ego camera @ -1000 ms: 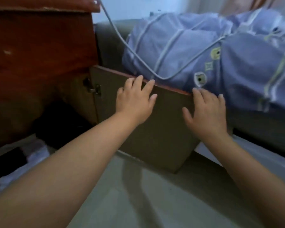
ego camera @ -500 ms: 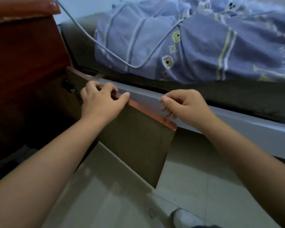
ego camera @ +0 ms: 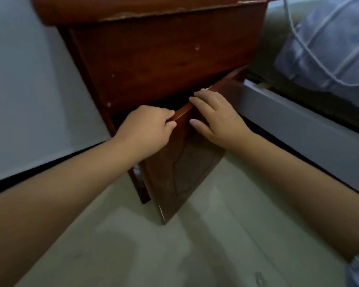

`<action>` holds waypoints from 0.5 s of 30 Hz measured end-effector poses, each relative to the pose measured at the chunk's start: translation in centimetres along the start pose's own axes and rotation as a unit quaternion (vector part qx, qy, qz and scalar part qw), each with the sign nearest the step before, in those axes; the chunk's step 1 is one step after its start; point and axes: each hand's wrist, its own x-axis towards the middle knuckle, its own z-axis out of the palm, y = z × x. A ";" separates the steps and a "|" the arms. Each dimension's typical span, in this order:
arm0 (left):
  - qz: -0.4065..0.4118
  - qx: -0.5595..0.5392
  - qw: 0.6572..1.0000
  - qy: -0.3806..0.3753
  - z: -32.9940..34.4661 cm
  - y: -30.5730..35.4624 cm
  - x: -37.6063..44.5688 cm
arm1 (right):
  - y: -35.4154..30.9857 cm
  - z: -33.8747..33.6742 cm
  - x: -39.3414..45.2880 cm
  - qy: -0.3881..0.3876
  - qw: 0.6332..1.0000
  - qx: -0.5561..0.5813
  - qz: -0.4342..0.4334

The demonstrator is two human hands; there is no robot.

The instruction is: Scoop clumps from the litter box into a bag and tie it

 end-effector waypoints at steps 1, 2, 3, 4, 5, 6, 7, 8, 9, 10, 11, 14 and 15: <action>0.009 0.050 0.998 0.037 0.2 -1.4 -0.3 | -0.7 0.7 1.2 0.025 1.000 -0.007 0.009; 0.032 0.100 0.992 0.074 0.7 -2.9 -0.6 | -1.2 1.5 2.2 0.053 0.998 -0.010 0.023; 0.049 0.130 0.984 0.108 1.3 -4.1 -1.0 | -1.7 2.1 3.0 0.086 0.995 -0.013 0.039; 0.052 0.156 0.979 0.124 1.8 -5.0 -1.6 | -2.0 2.9 3.5 0.119 0.991 -0.010 0.052; 0.042 0.175 0.974 0.137 2.4 -6.0 -2.1 | -2.4 3.8 3.8 0.148 0.987 -0.004 0.057; 0.032 0.192 0.971 0.140 3.1 -7.0 -2.4 | -2.8 4.7 4.0 0.167 0.985 -0.002 0.052; 0.031 0.211 0.966 0.144 3.5 -7.9 -2.7 | -3.4 5.5 4.0 0.167 0.985 -0.003 0.041; 0.036 0.230 0.963 0.136 3.6 -8.6 -3.1 | -4.0 6.3 4.1 0.165 0.986 -0.009 0.029; 0.045 0.244 0.961 0.123 4.0 -9.6 -3.5 | -4.9 6.9 4.3 0.157 0.987 -0.014 0.024; 0.046 0.249 0.961 0.107 4.1 -10.7 -4.1 | -6.0 7.6 4.4 0.149 0.988 -0.018 0.024; 0.039 0.249 0.963 0.093 4.1 -11.9 -4.8 | -7.1 8.1 4.3 0.133 0.990 -0.017 0.033; -0.023 0.235 0.971 0.049 3.0 -15.1 -8.1 | -11.5 9.1 3.0 0.078 0.996 0.003 0.043; -0.045 0.221 0.973 0.050 2.4 -16.0 -9.5 | -13.5 8.9 2.9 0.041 0.998 0.009 0.046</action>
